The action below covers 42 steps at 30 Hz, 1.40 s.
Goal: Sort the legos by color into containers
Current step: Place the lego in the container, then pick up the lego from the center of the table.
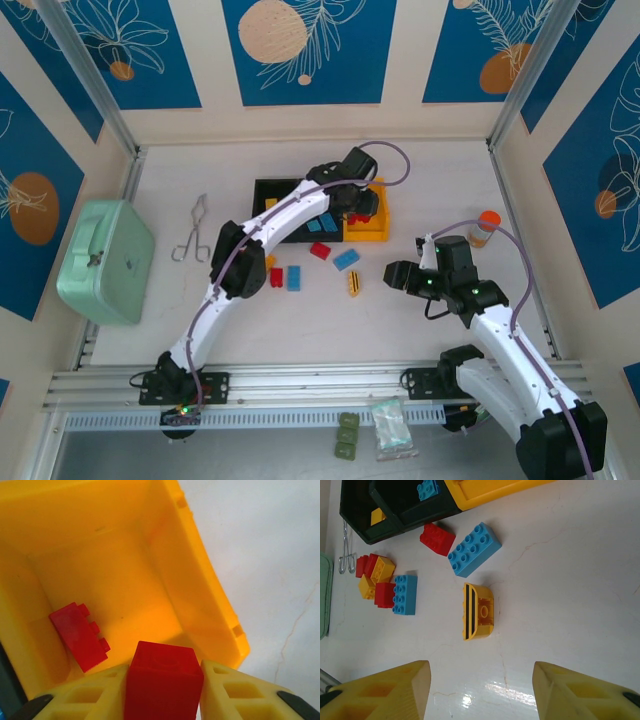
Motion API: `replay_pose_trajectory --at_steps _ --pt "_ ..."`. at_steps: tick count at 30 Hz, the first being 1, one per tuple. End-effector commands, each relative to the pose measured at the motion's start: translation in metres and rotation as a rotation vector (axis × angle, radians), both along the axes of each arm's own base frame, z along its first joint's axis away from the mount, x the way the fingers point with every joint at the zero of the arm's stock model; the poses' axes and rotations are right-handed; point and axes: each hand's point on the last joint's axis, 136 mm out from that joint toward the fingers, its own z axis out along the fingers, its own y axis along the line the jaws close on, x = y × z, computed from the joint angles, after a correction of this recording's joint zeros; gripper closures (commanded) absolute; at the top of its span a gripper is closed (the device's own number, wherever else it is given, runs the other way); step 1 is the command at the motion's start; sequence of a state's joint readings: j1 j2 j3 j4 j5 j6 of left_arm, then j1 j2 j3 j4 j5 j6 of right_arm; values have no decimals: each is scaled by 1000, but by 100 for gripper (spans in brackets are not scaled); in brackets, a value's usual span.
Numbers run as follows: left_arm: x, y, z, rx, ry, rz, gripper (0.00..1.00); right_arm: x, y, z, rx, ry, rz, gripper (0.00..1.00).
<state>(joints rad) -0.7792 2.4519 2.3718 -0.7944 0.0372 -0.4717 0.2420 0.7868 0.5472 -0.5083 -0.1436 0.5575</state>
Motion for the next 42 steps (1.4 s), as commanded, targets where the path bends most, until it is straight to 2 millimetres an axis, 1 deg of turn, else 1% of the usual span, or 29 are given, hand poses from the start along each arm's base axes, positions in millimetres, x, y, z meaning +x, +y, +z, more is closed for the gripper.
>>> replay_pose_trajectory --at_steps 1,2,3,4,5,8,11,15,16,17,18,20,22,23,27,33,36,38,42 --pt "-5 -6 3 -9 15 -14 60 -4 3 -1 21 -3 23 44" --pt "-5 -7 3 -9 14 -15 57 -4 3 0 22 -3 24 44" --pt "-5 -6 3 -8 12 -13 52 -4 3 -1 23 -3 25 44" --pt "-5 -6 6 -10 9 -13 49 -5 3 -1 23 -1 25 44" --pt "-5 -6 7 -11 8 -13 49 -5 3 -1 22 -2 25 44" --pt "-6 -6 20 -26 -6 -16 44 -4 3 -1 22 -4 26 44" --pt "-12 -6 40 -48 -23 -24 44 -4 3 0 22 -7 26 44" --pt "-29 1 72 -58 -59 -46 44 -4 4 1 27 -11 30 44" --pt "-35 5 76 -59 -61 -49 43 -4 4 1 30 -11 31 44" --pt "-41 11 81 -61 -67 -51 43 -5 5 1 33 -11 36 44" --pt "-48 17 81 -60 -65 -52 43 -6 7 2 38 -11 45 44" --pt "-61 34 88 -62 -83 -46 42 -8 11 4 50 -13 65 44" --pt "-74 56 83 -33 -83 -32 41 -10 16 6 50 -20 93 44" --pt "-81 66 86 -25 -92 -23 40 -12 20 7 49 -25 110 44" --pt "-107 116 64 71 -78 33 39 -23 40 11 51 -37 206 44" --pt "-139 178 27 160 -37 142 38 -38 74 15 21 -69 364 43" --pt "-151 202 9 172 -22 209 37 -45 91 16 -1 -89 441 42" --pt "-157 213 -1 176 -12 247 36 -47 101 17 -11 -92 478 41" --pt "-160 222 -22 197 11 274 35 -48 111 15 -45 -89 515 41"
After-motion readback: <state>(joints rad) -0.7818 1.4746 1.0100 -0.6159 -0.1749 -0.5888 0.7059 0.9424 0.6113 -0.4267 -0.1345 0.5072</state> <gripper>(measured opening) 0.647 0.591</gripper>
